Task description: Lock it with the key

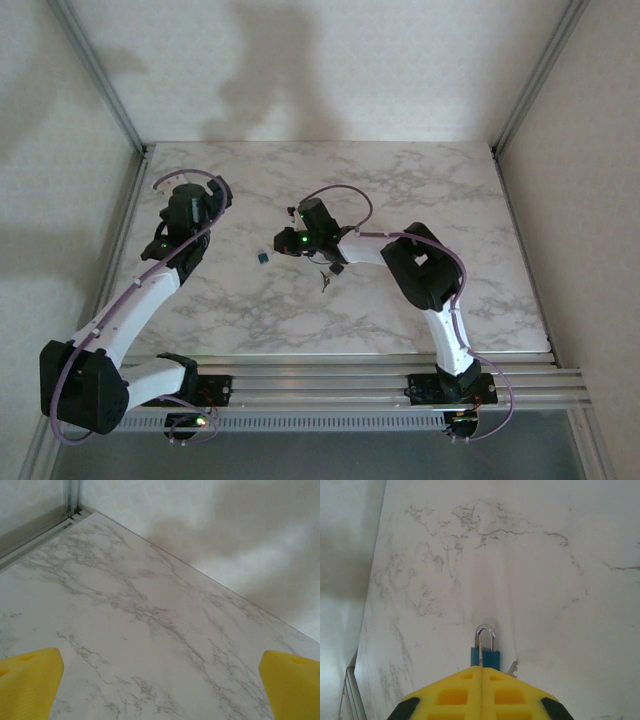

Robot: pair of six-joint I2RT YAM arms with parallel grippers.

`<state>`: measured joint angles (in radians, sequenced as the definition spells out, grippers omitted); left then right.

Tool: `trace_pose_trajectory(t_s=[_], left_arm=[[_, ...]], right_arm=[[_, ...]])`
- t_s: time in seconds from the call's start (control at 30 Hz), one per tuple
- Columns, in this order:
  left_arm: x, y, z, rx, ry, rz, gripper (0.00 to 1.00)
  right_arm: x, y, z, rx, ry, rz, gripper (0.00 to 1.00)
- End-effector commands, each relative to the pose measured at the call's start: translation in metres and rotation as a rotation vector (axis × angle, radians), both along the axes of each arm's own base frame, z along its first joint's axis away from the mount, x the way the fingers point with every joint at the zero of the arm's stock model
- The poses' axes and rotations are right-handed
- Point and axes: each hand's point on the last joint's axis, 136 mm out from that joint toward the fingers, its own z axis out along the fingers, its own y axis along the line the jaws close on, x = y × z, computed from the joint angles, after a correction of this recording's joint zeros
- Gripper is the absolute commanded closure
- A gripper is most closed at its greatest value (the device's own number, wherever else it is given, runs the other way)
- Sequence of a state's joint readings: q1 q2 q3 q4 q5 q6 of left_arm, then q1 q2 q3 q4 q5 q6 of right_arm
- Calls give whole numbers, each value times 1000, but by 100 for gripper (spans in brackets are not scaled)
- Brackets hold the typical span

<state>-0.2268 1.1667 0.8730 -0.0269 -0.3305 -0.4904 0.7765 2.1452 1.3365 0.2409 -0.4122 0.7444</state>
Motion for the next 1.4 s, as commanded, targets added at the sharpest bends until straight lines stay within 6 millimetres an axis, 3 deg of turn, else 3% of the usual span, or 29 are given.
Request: trace_pose_trajectory(t_s=[0.0, 0.6, 0.8, 1.2, 1.37], left_arm=[[2, -1, 0, 7, 8, 6, 1], [3, -1, -2, 8, 15, 7, 1], [4, -1, -4, 14, 21, 8, 1], [6, -1, -10, 19, 34, 12, 1], [7, -4, -3, -11, 15, 1, 1]], right_arm=[[1, 5, -8, 1, 23, 19, 100], [-2, 2, -25, -14, 73, 0, 100], [-5, -1, -29, -19, 84, 0, 93], [-10, -5, -15, -16, 57, 17, 77], [-10, -12, 12, -22, -11, 15, 61]])
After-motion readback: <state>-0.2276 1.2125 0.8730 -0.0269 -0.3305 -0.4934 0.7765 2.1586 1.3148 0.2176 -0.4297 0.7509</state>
